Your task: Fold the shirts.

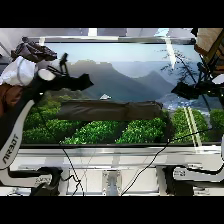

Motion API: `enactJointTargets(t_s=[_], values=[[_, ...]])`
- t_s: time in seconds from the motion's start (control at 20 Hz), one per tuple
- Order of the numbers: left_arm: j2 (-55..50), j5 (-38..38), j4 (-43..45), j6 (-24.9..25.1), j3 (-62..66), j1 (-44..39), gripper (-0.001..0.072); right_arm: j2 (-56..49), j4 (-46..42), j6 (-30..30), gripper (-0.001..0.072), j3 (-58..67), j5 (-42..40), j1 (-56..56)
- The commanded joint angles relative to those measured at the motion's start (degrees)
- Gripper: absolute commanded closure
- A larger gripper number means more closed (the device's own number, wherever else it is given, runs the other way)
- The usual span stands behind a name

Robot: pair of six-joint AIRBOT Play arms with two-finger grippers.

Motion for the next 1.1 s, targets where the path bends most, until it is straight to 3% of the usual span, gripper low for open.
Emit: enactJointTargets(t_s=[0.0,0.25,0.45,0.75,1.05], values=[[-5.75,-0.74,5.31,-5.35,3.43,-6.36,0.0701,0.07,0.22,-1.46,0.0269,-2.19,5.66,-4.50],[-12.28,-3.98,5.09,-8.31,6.21,-8.59,0.0701,-5.64,7.93,-6.51,0.0235,-5.84,11.65,-8.07],[-13.14,-7.04,7.17,-9.84,6.38,-8.70,0.0702,-9.81,14.03,-8.35,0.0235,-6.08,11.54,-7.93],[-15.04,-13.57,15.19,-14.05,6.40,-8.72,0.0702,-13.11,14.97,-9.79,0.0233,-6.08,12.09,-7.96],[-17.49,-16.57,16.02,-14.29,8.28,-8.83,0.0703,-16.35,18.25,-11.26,0.0214,-6.08,14.12,-7.91]])
